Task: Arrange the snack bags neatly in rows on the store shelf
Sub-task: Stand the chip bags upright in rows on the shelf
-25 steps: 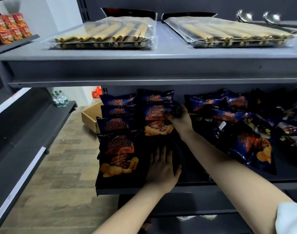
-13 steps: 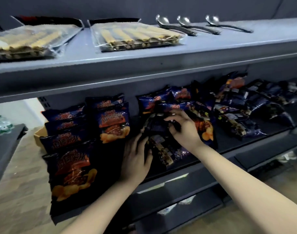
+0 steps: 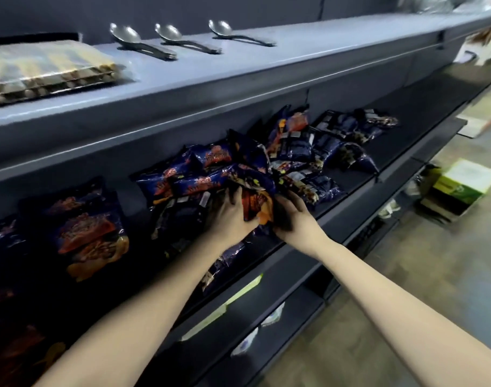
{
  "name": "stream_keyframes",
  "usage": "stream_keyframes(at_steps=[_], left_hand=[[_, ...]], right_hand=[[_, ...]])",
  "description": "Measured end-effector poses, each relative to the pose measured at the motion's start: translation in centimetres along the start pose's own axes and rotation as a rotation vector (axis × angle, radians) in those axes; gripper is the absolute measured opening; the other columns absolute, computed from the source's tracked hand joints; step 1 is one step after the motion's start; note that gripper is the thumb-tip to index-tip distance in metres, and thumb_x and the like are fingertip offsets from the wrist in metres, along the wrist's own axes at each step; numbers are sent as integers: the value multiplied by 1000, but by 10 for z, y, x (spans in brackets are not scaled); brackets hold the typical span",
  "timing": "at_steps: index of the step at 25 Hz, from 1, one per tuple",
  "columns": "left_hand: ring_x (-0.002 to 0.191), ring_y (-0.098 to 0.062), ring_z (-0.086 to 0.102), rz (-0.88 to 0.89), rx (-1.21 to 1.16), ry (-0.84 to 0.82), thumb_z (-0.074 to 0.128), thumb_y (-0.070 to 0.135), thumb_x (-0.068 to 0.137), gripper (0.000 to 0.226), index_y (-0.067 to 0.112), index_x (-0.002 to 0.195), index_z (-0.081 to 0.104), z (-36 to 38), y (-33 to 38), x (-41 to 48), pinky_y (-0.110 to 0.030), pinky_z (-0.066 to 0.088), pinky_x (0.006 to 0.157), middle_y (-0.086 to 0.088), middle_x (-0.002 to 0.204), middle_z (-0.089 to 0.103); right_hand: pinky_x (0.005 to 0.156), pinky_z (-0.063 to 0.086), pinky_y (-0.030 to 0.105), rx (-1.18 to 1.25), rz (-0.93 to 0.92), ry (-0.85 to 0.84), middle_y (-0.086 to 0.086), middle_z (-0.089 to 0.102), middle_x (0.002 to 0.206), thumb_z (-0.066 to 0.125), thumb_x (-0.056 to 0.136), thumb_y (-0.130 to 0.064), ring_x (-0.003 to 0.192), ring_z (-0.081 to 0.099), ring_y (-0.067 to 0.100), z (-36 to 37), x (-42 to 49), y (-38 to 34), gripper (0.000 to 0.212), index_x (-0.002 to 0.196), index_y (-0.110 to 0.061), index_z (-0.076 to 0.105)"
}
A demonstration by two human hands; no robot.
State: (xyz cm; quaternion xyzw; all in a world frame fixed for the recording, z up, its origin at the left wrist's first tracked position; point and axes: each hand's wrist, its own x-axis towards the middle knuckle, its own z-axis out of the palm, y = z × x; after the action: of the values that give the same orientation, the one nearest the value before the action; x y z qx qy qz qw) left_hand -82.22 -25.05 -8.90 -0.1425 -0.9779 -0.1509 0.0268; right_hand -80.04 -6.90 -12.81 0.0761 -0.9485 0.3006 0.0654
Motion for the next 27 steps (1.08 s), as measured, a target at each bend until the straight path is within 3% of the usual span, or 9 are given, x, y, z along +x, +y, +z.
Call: stream_keyframes(at_steps=[5, 10, 15, 19, 24, 27], left_hand=[[143, -37, 0, -39, -105, -209, 66, 62, 71, 114, 20, 149, -5, 19, -1, 22, -48, 13, 116, -16, 156, -13], [144, -32, -1, -54, -107, -327, 81, 47, 63, 123, 30, 148, -7, 22, -16, 29, -50, 15, 116, -7, 156, -14], [143, -31, 11, -43, -98, -277, 81, 31, 67, 115, 31, 148, -1, 30, -10, 35, -43, 24, 114, -7, 157, -8], [141, -27, 22, 37, -84, -161, 80, 23, 69, 101, 30, 148, 16, 26, -9, 33, -36, 29, 111, -6, 157, 7], [135, -20, 32, 162, -61, -21, 83, 23, 65, 82, 25, 137, 43, 7, -14, 24, -25, 24, 108, -3, 150, 28], [133, -18, 35, 170, -109, 28, 84, 20, 62, 80, 24, 133, 48, -15, -18, 11, -30, 32, 108, -2, 149, 30]], right_hand=[[112, 22, 27, 51, 42, -140, 13, 4, 156, 70, 79, -32, 146, 5, 22, -5, 5, -3, 94, 150, -16, 10], [116, 21, 35, -24, 74, -366, 11, -2, 158, 72, 76, -39, 144, 13, 31, 4, 17, 3, 109, 149, -28, -7], [114, 22, 27, -23, 31, -360, 10, 9, 155, 64, 85, -26, 141, 22, 28, 2, 24, 16, 84, 150, -24, 10], [106, 19, 16, 9, -44, -362, 7, 23, 151, 52, 88, -5, 139, 28, 24, -16, 31, 25, 61, 143, -27, 36], [95, 23, 9, 69, -175, -215, 7, 40, 139, 52, 88, -6, 128, 42, 23, -38, 41, 22, 47, 133, -22, 50], [96, 29, 12, 170, -283, -185, 5, 47, 129, 55, 87, -9, 120, 48, 20, -42, 43, 1, 45, 130, -21, 51]])
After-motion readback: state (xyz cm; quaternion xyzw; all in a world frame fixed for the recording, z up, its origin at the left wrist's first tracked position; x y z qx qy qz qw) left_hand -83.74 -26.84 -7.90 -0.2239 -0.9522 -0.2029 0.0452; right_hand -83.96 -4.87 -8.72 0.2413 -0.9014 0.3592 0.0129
